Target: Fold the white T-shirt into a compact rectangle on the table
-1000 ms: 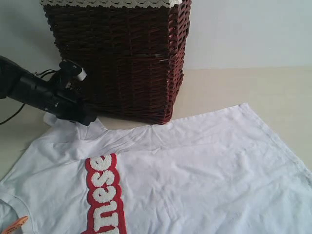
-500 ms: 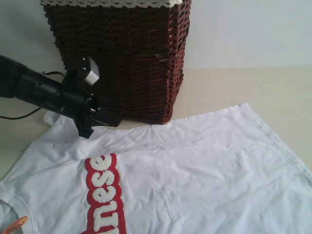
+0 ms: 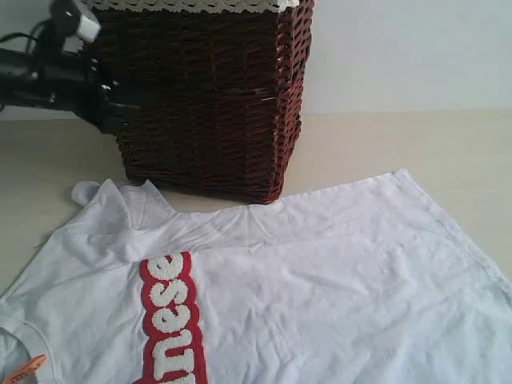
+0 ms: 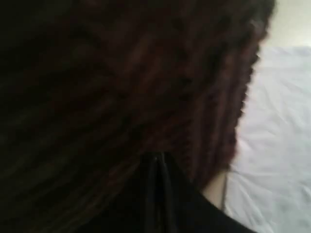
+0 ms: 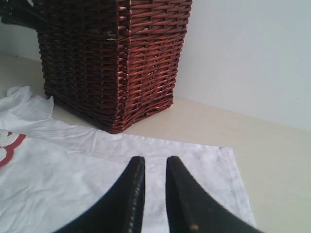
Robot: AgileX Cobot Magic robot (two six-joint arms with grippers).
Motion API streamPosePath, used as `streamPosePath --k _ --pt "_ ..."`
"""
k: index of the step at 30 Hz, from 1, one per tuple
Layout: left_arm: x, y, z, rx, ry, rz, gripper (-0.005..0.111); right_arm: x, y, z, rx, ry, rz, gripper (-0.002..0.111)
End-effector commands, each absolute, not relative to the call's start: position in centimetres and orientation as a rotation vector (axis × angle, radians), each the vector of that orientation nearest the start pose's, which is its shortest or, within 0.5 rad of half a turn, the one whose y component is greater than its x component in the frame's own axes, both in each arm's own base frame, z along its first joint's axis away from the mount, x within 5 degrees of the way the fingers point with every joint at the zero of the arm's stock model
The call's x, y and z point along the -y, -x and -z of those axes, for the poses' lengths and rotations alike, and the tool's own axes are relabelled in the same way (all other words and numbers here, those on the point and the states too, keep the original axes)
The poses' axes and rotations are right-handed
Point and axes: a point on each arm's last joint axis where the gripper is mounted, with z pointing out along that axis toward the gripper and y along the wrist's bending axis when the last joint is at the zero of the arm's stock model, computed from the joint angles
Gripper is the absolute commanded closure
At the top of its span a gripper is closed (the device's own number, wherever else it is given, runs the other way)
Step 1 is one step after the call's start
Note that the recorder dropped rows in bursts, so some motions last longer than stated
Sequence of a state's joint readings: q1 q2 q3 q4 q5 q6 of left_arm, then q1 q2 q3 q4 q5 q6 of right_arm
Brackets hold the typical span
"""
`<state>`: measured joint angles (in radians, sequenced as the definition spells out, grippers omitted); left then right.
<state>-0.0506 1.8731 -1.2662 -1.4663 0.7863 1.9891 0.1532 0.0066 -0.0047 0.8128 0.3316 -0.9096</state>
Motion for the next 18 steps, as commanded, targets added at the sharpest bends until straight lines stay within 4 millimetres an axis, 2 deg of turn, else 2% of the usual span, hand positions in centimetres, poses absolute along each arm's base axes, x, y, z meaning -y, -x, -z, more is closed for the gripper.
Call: streamPosePath --k 1,4,5,11,16,18 --pt "4.5 -40.0 -24.0 -1.842 -0.668 0.503 0.107 -2.9 -4.9 -19.2 -1.666 0.416 -0.222 0.091" --pt "2.5 -39.5 -22.6 -1.867 -0.589 0.482 0.107 -2.9 -4.9 -19.2 -1.666 0.416 -0.222 0.091" --pt "2.1 -39.2 -22.0 -1.876 -0.611 0.454 0.107 -2.9 -4.9 -19.2 -1.666 0.416 -0.222 0.091" --pt "2.1 -39.5 -20.6 -1.916 -0.600 0.459 0.107 -2.9 -4.9 -19.2 -1.666 0.416 -0.222 0.091" --pt "0.6 -40.3 -19.9 -2.009 -0.526 0.282 0.107 -2.9 -4.9 -19.2 -1.666 0.416 -0.222 0.091" --pt "0.7 -41.1 -19.4 -2.003 -0.533 0.299 0.107 -2.9 -4.9 -19.2 -1.666 0.416 -0.222 0.091"
